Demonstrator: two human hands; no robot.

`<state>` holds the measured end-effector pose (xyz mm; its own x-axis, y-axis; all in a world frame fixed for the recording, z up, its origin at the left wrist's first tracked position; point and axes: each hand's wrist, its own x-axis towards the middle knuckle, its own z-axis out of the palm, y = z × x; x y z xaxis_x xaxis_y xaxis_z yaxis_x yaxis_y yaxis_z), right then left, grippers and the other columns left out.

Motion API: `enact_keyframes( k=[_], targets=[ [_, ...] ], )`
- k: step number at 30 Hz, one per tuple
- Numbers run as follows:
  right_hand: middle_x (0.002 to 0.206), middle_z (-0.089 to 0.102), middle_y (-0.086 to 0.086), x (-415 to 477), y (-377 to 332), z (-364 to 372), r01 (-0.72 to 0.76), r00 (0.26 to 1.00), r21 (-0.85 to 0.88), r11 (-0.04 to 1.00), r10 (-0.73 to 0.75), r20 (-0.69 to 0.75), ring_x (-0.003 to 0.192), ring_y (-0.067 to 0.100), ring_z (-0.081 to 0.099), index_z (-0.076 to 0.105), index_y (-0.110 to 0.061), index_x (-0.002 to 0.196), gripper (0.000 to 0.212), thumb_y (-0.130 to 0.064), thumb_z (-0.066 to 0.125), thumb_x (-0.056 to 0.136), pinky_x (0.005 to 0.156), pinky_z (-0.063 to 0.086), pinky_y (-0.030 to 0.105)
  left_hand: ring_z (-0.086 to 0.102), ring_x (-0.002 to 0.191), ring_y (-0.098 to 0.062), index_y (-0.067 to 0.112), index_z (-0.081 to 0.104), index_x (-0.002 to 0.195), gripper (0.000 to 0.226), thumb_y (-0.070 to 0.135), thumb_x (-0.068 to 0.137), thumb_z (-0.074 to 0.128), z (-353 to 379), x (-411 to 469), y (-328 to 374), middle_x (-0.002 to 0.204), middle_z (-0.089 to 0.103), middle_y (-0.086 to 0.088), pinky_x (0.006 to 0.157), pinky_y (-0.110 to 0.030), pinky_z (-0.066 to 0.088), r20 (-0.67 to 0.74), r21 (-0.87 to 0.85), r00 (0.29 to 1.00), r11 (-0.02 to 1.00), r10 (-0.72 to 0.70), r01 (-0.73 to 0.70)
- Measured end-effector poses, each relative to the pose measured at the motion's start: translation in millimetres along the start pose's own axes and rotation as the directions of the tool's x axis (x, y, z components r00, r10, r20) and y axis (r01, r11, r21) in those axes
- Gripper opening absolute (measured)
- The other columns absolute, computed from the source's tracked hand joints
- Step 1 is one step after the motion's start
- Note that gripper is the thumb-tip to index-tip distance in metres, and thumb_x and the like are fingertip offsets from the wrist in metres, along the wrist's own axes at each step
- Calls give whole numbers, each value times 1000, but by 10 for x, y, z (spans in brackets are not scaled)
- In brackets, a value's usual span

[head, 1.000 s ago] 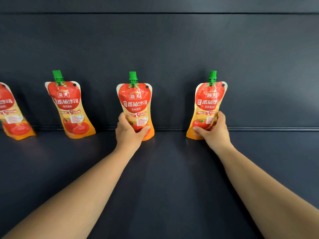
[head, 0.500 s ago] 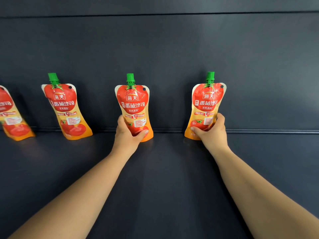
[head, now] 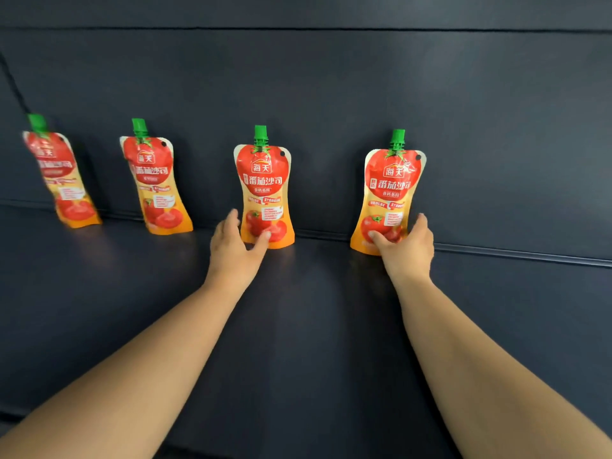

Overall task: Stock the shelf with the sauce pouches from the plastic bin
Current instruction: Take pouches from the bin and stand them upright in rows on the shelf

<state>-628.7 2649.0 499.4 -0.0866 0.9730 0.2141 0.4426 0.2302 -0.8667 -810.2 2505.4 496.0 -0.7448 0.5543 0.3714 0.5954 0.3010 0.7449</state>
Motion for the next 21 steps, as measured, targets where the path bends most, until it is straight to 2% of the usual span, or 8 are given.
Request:
enact_keyframes(
  k=[2,4,7,9,11,13,17,21],
  targets=[
    [137,44,9,-213,6,-115,57,998,-34,998,-56,37,130,29,38,34,-13,137,69,-34,68,80,102,36,44,46,119,-18,12,47,128,43,28,89,54,-127,-279,52,122,57,-5,89,-19,30,84,-11,996,999,34,-33],
    [124,54,6,-472,10,-247,137,984,-76,988,-127,121,120,28,48,44,-18,127,52,-32,65,82,93,41,40,51,112,-17,13,53,124,36,26,90,52,-238,-546,118,116,59,-3,87,-21,34,141,-52,988,997,58,-51],
    [134,50,3,-991,-74,-595,256,943,-151,955,-213,254,125,23,44,39,-23,138,59,-32,64,84,97,37,32,51,101,-9,13,53,125,36,23,91,53,-509,-976,278,117,55,0,85,-19,36,171,-157,981,986,89,-63],
    [135,50,0,-1402,-115,-895,306,930,-147,941,-261,260,126,19,44,38,-24,139,62,-32,65,83,98,35,27,51,92,-3,18,54,123,33,24,91,52,-741,-1298,344,109,56,8,77,-14,38,237,-216,964,974,124,-72],
    [126,52,-9,-1943,-72,-1194,318,927,-152,936,-274,254,123,12,46,41,-26,136,61,-31,68,81,94,33,18,54,88,3,24,56,117,27,24,90,52,-1010,-1698,351,99,57,16,70,-6,39,310,-284,934,954,180,-90],
    [115,51,-17,-2451,3,-1441,355,920,-181,917,-308,241,116,5,48,47,-27,131,57,-30,70,79,88,28,8,54,90,7,29,58,108,21,22,89,54,-1220,-2044,350,95,59,18,72,0,40,309,-350,918,927,247,-132],
    [107,53,-14,-3120,283,-1819,300,943,-236,924,-250,221,102,1,48,57,-18,122,48,-24,72,77,80,24,-8,55,86,13,43,55,91,23,20,88,55,-1359,-2668,351,86,58,25,79,-1,39,355,-396,870,898,342,-191],
    [110,59,-5,-3700,697,-2209,149,981,-304,941,-101,167,103,8,53,60,-14,119,44,-22,72,77,84,25,-4,54,83,15,39,56,89,22,17,88,55,-1240,-3343,212,86,56,26,77,1,37,497,-368,799,916,340,-161]
  ],
)
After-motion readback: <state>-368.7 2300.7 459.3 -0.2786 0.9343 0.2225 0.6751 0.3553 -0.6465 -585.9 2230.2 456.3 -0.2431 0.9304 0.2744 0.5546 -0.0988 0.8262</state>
